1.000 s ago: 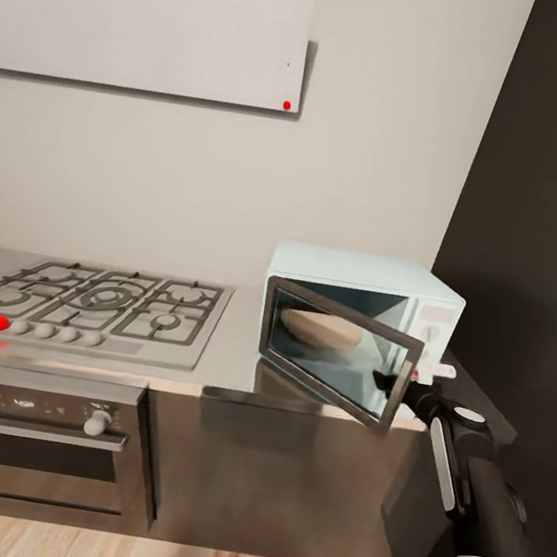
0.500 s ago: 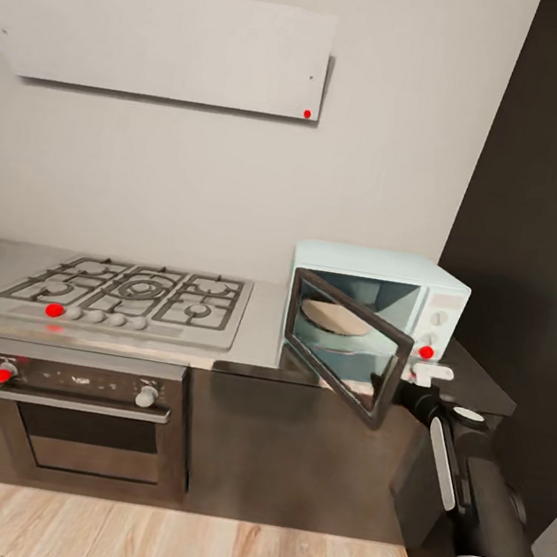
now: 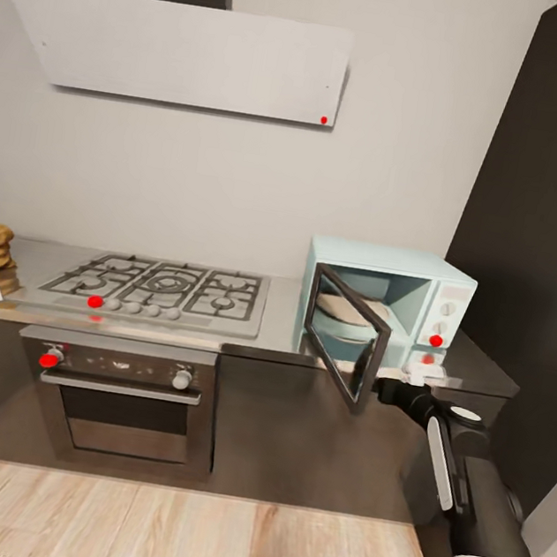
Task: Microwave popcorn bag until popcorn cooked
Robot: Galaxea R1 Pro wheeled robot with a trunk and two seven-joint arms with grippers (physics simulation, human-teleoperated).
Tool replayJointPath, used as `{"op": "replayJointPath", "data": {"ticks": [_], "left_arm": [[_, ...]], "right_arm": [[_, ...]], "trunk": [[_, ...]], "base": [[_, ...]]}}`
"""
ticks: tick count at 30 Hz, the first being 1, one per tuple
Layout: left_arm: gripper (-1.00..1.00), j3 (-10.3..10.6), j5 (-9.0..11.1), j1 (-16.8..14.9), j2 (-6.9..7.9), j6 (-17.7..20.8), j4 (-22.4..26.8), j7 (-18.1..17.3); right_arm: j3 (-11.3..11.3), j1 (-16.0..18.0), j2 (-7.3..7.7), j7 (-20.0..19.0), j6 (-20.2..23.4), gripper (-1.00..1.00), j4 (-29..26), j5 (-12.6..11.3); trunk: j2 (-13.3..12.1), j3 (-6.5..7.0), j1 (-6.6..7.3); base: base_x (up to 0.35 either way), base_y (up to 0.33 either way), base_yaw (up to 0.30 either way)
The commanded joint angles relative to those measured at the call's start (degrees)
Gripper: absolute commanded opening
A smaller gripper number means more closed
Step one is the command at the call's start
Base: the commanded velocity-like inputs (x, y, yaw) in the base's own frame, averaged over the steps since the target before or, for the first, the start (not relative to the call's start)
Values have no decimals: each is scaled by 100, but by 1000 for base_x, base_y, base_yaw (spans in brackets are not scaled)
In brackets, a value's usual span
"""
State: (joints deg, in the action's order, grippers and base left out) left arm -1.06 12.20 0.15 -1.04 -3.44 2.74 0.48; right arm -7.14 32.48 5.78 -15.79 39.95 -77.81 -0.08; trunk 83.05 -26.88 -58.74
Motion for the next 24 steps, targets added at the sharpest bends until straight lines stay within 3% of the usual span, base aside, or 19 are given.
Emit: {"op": "replayJointPath", "data": {"ticks": [1, 13, 17, 19, 20, 22, 24], "left_arm": [[100, -6, 28, 2, -2, -8, 7, 5], [100, -8, 28, 2, -2, -8, 7, 5], [100, -8, 28, 2, -2, -8, 7, 4], [100, -7, 28, 3, -2, -8, 7, 5], [100, -7, 28, 3, -2, -8, 7, 5], [100, -8, 28, 3, -2, -8, 7, 5], [100, -8, 28, 3, -2, -8, 7, 5]], "right_arm": [[-7, 4, -4, -30, 32, 100, -6, -17], [-16, 4, -37, -31, 36, 100, -1, -19], [-71, 4, 21, -32, 28, 100, 2, 5], [-211, 4, 58, -11, 19, 100, 7, 42], [-383, 4, 126, -9, 16, 100, 13, 51], [-738, 4, 400, -23, 15, 100, 18, 80], [-868, 4, 604, 11, -27, 100, 55, 75]], "trunk": [[3, -5, 1], [3, -5, 1], [3, -5, 1], [3, -5, 1], [3, -5, 1], [3, -5, 1], [3, -5, 1]], "base": [[-48, 261, 0], [-4, 315, 0], [0, 257, 0], [0, 187, 0], [0, 153, 0], [0, 102, 0], [0, 32, 0]]}}
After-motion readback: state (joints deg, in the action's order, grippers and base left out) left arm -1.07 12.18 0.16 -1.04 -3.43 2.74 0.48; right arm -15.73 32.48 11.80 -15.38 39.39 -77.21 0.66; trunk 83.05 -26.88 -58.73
